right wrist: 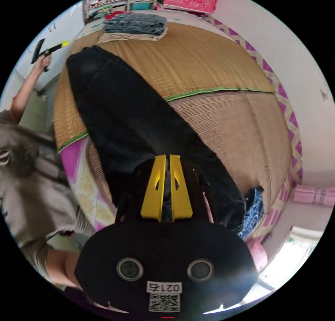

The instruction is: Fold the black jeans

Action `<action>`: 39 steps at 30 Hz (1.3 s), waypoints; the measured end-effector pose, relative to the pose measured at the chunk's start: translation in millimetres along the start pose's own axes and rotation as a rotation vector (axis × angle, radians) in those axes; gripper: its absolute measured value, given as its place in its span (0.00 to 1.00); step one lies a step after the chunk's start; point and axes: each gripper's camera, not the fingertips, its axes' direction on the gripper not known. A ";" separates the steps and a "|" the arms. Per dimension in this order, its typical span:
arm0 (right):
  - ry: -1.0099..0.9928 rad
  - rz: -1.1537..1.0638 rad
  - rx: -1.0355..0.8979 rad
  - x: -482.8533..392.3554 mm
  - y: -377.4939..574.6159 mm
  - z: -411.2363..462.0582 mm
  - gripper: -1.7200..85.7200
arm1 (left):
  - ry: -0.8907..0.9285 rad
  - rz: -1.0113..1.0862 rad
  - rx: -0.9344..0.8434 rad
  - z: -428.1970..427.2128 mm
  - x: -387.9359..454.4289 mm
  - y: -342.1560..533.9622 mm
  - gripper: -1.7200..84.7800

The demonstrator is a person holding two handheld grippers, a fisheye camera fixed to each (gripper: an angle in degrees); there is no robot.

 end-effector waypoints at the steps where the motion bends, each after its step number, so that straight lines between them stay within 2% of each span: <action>1: -0.079 -0.048 -0.021 5.7 3.6 -12.6 0.05 | 0.054 0.020 -0.042 16.5 5.4 -16.6 0.09; 3: -0.230 -0.119 -0.042 15.3 11.0 -29.5 0.04 | 0.120 0.050 -0.112 44.8 13.7 -39.8 0.10; 7: -0.249 -0.028 0.317 59.1 -0.6 -55.3 0.06 | 0.061 0.192 -0.203 115.4 53.6 -92.0 0.12; 10: -0.058 -0.042 0.270 59.6 -47.7 -5.8 0.09 | 0.013 0.339 -0.292 175.9 83.8 -123.5 0.13; 13: -0.001 -0.142 0.151 62.9 -81.9 35.1 0.08 | 0.029 0.411 -0.381 221.6 95.8 -147.3 0.13; 17: -0.105 -0.237 0.130 80.3 -90.8 50.1 0.07 | 0.053 0.403 -0.407 240.7 96.4 -173.4 0.13; 23: -0.129 -0.241 0.200 105.2 -59.7 23.7 0.01 | 0.037 0.424 -0.451 255.5 102.8 -204.4 0.13; 27: -0.147 -0.161 0.332 129.2 -29.3 -14.8 0.01 | 0.017 0.454 -0.476 268.3 109.4 -226.3 0.12; 31: -0.150 -0.084 0.400 143.2 -10.5 -36.5 0.01 | 0.021 0.511 -0.588 301.6 122.4 -239.3 0.07; 34: -0.158 -0.073 0.411 141.3 -4.6 -44.1 0.01 | 0.042 0.487 -0.591 304.5 122.2 -253.8 0.02; 39: -0.171 -0.094 0.423 132.5 -3.4 -60.8 0.01 | 0.052 0.515 -0.512 273.6 139.5 -289.1 0.01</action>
